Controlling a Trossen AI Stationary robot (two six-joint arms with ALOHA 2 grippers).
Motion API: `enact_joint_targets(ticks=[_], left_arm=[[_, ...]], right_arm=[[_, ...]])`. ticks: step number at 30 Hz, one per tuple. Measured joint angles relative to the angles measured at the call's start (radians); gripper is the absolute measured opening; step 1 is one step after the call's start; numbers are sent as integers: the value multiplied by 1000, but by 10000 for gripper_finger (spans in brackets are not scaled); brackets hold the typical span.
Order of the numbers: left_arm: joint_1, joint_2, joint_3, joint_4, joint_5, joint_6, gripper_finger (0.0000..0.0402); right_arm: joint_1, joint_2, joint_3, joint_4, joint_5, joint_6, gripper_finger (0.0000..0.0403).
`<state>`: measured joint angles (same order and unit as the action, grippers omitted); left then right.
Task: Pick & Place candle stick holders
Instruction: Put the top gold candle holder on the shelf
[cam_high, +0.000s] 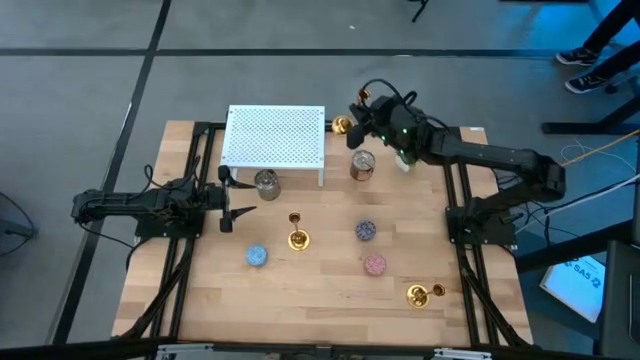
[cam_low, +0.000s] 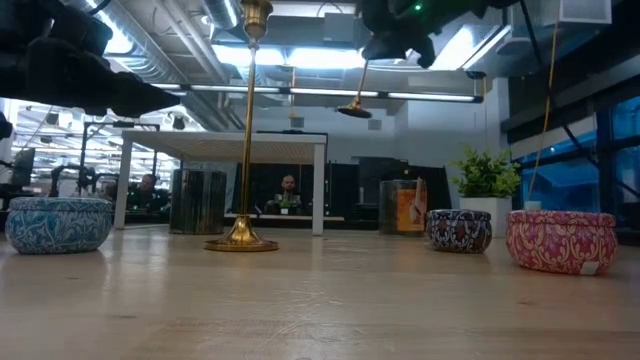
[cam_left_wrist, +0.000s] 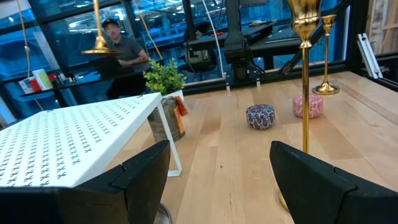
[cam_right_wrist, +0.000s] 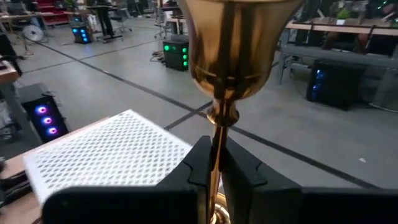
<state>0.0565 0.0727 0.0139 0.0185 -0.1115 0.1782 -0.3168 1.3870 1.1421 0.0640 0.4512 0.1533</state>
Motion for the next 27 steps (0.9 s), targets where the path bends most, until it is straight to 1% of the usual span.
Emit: enact_joint_targets(ticks=[6,12,17,20,23,27], left_arm=[[0,0,0,0,0,0,274],[0,0,0,0,0,0,274],[0,0,0,0,0,0,274],[0,0,0,0,0,0,274],[0,0,0,0,0,0,274],[0,0,0,0,0,0,274]], right_arm=[[-69,79,108,-7,-130,-12,23],[-138,178,237,-61,-228,-12,23],[-170,274,362,-124,-307,-12,23],[-180,336,448,-179,-334,-14,23],[-183,396,528,-238,-336,-41,23],[-183,454,597,-267,-340,-65,23]])
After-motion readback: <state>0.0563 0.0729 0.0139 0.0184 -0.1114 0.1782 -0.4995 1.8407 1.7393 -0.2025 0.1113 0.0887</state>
